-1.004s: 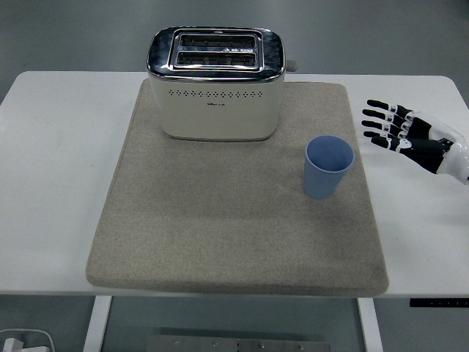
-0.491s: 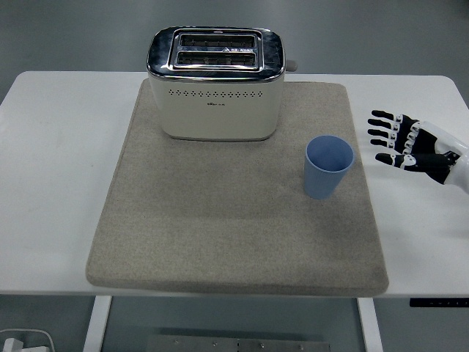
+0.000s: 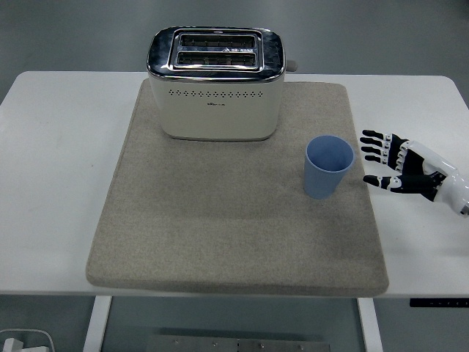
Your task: Put the water cup in front of the bread machine
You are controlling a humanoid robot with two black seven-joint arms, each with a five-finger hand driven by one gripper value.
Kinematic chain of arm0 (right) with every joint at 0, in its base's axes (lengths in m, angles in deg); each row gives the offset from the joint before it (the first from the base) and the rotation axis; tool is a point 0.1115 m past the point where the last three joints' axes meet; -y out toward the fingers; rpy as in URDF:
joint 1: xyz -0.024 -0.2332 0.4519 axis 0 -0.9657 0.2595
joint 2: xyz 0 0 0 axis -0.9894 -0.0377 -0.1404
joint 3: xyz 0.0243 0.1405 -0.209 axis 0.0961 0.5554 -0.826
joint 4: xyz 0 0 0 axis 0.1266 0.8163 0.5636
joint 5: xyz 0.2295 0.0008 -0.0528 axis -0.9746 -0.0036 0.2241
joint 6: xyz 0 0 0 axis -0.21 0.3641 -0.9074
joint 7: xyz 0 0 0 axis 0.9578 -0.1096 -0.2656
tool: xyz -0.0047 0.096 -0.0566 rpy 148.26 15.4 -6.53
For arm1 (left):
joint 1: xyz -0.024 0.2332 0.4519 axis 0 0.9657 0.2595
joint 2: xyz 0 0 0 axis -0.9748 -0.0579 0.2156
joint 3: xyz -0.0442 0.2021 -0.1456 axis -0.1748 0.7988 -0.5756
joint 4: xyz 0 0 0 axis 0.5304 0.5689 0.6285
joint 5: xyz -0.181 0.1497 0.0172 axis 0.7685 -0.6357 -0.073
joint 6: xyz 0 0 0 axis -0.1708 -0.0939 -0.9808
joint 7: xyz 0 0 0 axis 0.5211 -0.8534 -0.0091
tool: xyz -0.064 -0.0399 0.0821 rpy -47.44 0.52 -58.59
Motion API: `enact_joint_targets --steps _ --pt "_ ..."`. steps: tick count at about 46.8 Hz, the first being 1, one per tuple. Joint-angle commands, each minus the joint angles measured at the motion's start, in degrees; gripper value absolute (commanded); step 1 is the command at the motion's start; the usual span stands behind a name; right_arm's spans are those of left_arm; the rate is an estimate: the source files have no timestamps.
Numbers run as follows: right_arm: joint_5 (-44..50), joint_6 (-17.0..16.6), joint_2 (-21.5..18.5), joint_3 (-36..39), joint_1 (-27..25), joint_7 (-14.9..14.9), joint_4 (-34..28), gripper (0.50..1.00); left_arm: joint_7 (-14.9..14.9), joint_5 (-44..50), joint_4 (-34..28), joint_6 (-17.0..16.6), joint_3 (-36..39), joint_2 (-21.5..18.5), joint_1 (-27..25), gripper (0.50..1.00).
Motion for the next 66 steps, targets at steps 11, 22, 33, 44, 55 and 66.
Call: enact_joint_targets --steps 11,22,33,44,55,66 --pt "0.01 2.56 -1.51 0.10 -1.93 0.00 3.09 0.928 0.00 0.00 0.08 0.00 0.00 0.00 0.00 1.000" --pt "0.01 3.71 -2.65 -0.08 -2.28 0.00 3.89 0.928 0.00 0.00 -0.01 0.00 0.00 0.00 0.00 1.000" --pt "0.54 3.71 -4.23 -0.08 -2.28 -0.09 3.80 0.928 0.00 0.00 0.08 0.00 0.00 0.00 0.00 1.000" --pt "0.54 3.71 -5.11 0.18 -1.75 -0.27 3.27 0.928 0.00 0.00 -0.01 0.00 0.00 0.00 0.00 1.000" --pt "0.45 3.62 -6.60 0.18 -1.49 -0.53 2.04 0.928 0.00 0.00 -0.01 0.00 0.00 0.00 0.09 1.000" --pt "0.45 3.36 -9.59 0.18 -0.70 -0.53 0.02 0.928 0.00 0.00 -0.01 0.00 0.00 0.00 0.00 1.000"
